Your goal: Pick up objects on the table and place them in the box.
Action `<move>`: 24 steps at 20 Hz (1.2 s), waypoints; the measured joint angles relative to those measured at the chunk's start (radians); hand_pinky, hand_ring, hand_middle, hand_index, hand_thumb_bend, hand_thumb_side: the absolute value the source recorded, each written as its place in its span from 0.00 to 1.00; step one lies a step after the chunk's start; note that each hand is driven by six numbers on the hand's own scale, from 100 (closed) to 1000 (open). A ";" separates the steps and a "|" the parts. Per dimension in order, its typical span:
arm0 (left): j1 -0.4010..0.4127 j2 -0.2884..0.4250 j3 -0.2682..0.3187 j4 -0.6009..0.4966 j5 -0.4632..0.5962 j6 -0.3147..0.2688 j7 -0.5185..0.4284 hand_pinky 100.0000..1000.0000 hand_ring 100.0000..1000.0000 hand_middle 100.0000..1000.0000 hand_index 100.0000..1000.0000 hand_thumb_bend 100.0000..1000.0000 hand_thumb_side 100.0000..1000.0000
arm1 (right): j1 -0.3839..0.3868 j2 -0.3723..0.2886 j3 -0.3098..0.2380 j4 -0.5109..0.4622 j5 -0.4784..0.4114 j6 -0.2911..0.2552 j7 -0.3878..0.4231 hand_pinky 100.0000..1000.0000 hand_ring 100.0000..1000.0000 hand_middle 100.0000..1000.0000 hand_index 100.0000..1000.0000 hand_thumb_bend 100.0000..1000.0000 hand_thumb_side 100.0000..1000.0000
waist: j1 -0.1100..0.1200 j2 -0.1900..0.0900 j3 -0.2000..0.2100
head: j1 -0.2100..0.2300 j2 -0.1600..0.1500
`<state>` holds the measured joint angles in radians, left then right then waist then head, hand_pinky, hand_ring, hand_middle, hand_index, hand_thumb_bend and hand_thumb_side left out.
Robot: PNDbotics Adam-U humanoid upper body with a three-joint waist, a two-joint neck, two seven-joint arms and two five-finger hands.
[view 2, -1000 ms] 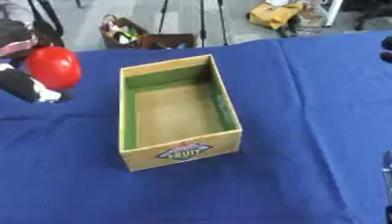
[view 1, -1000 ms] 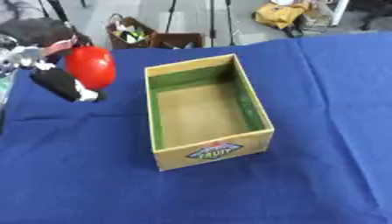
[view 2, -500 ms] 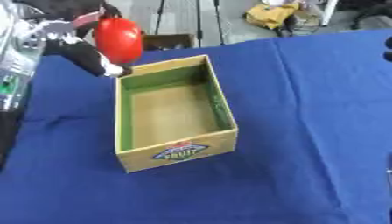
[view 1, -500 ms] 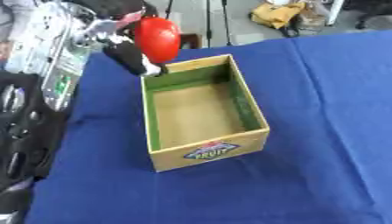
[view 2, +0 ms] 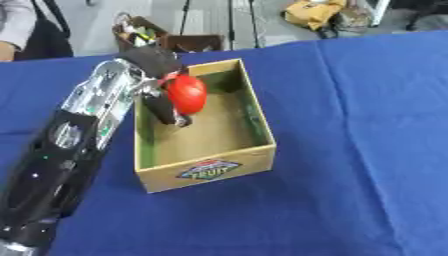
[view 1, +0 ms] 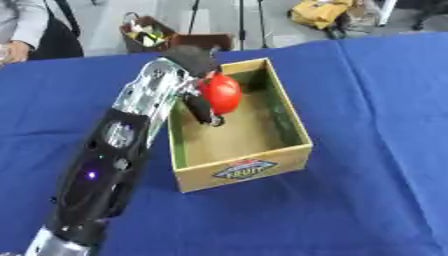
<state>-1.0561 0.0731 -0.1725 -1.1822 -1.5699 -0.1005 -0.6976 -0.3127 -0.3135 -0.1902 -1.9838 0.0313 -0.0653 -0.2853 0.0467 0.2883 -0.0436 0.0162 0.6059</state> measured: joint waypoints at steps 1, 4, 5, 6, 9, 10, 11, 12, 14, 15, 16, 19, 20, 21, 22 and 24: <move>0.001 -0.005 -0.003 0.012 -0.006 -0.003 0.000 0.00 0.32 0.37 0.58 0.00 0.48 | -0.001 0.000 0.000 0.000 0.000 0.000 0.000 0.70 0.70 0.57 0.73 0.00 0.79 | 0.000 0.001 0.000 | 0.000 0.000; 0.004 -0.014 -0.009 0.039 -0.016 -0.016 -0.003 0.07 0.45 0.48 0.76 0.00 0.67 | -0.001 0.000 0.000 0.000 -0.004 0.000 0.000 0.70 0.70 0.57 0.73 0.00 0.79 | 0.000 0.001 -0.004 | -0.001 0.000; 0.007 -0.017 -0.010 0.044 -0.016 -0.019 -0.005 0.14 0.50 0.54 0.88 0.00 0.74 | -0.001 0.000 0.000 0.000 -0.004 0.000 0.000 0.70 0.70 0.57 0.73 0.00 0.79 | 0.000 0.001 -0.004 | -0.001 0.000; 0.010 -0.020 -0.010 0.048 -0.015 -0.022 -0.006 0.25 0.58 0.66 0.99 0.00 0.84 | -0.001 0.000 0.000 0.000 -0.005 0.000 0.000 0.70 0.70 0.57 0.73 0.00 0.80 | 0.000 0.001 -0.004 | -0.001 0.000; 0.012 -0.022 -0.010 0.051 -0.008 -0.028 -0.009 0.48 0.75 0.83 1.00 0.33 1.00 | -0.001 0.000 0.000 0.000 -0.007 0.000 0.000 0.70 0.70 0.57 0.73 0.00 0.80 | 0.000 0.001 -0.004 | -0.002 0.000; 0.013 -0.022 -0.010 0.051 -0.005 -0.032 -0.011 0.62 0.83 0.88 1.00 0.67 1.00 | -0.001 0.000 0.000 0.000 -0.007 0.000 0.000 0.70 0.70 0.57 0.73 0.00 0.80 | 0.000 0.001 -0.003 | -0.003 0.000; 0.015 -0.022 -0.012 0.050 0.000 -0.037 -0.013 0.69 0.87 0.91 1.00 0.78 1.00 | -0.001 0.000 0.000 0.000 -0.007 0.000 0.000 0.70 0.70 0.57 0.72 0.00 0.80 | 0.000 0.001 -0.002 | -0.004 0.000; 0.016 -0.022 -0.013 0.047 0.004 -0.041 -0.014 0.73 0.89 0.93 1.00 0.84 1.00 | -0.001 0.000 0.000 0.000 -0.007 0.000 0.000 0.70 0.70 0.57 0.72 0.00 0.80 | 0.000 0.001 -0.002 | -0.005 0.000; 0.017 -0.022 -0.015 0.036 0.006 -0.047 -0.015 0.76 0.90 0.94 1.00 0.85 1.00 | -0.001 0.000 0.000 0.000 -0.007 0.000 0.000 0.70 0.70 0.56 0.72 0.00 0.80 | 0.000 0.001 0.000 | -0.006 0.000; 0.017 -0.022 -0.015 0.028 0.006 -0.048 -0.013 0.75 0.90 0.94 1.00 0.85 1.00 | -0.001 0.000 0.000 0.000 -0.007 0.000 0.000 0.70 0.70 0.56 0.72 0.00 0.80 | 0.000 0.001 0.001 | -0.006 0.000; 0.018 -0.022 -0.015 0.020 0.006 -0.048 -0.008 0.74 0.89 0.92 1.00 0.75 1.00 | -0.001 0.000 0.000 0.000 -0.007 0.000 0.000 0.70 0.70 0.56 0.72 0.00 0.80 | 0.000 0.001 0.001 | -0.007 0.000; 0.027 -0.022 -0.014 -0.021 0.011 -0.039 0.031 0.60 0.80 0.79 1.00 0.08 1.00 | -0.001 0.000 0.000 0.000 -0.007 0.000 -0.001 0.70 0.70 0.56 0.72 0.00 0.80 | 0.000 0.001 0.006 | -0.009 0.000; 0.032 -0.022 -0.010 -0.048 0.017 -0.030 0.062 0.47 0.73 0.72 0.94 0.00 0.97 | -0.001 0.000 0.000 0.000 -0.007 -0.001 -0.001 0.70 0.70 0.56 0.72 0.00 0.80 | 0.000 0.001 0.009 | -0.010 0.000; 0.038 -0.022 -0.003 -0.084 0.031 -0.017 0.105 0.37 0.66 0.66 0.89 0.00 0.94 | -0.001 0.000 0.000 0.000 -0.007 -0.001 -0.001 0.70 0.70 0.56 0.72 0.00 0.80 | 0.000 0.001 0.011 | -0.012 0.000; 0.048 -0.022 0.006 -0.127 0.053 0.001 0.159 0.21 0.54 0.55 0.81 0.00 0.88 | 0.000 0.000 0.000 0.000 -0.007 -0.001 -0.001 0.70 0.70 0.56 0.72 0.00 0.80 | 0.000 0.001 0.014 | -0.015 0.000; 0.076 -0.021 0.033 -0.234 0.138 0.051 0.291 0.00 0.38 0.41 0.70 0.00 0.80 | 0.000 0.000 0.000 0.000 -0.007 -0.002 -0.003 0.70 0.70 0.56 0.72 0.00 0.80 | -0.001 0.002 0.019 | -0.022 0.000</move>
<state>-0.9798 0.0526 -0.1398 -1.4161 -1.4324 -0.0492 -0.4063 -0.3123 -0.3132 -0.1906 -1.9838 0.0243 -0.0672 -0.2884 0.0460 0.2902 -0.0242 -0.0055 0.6056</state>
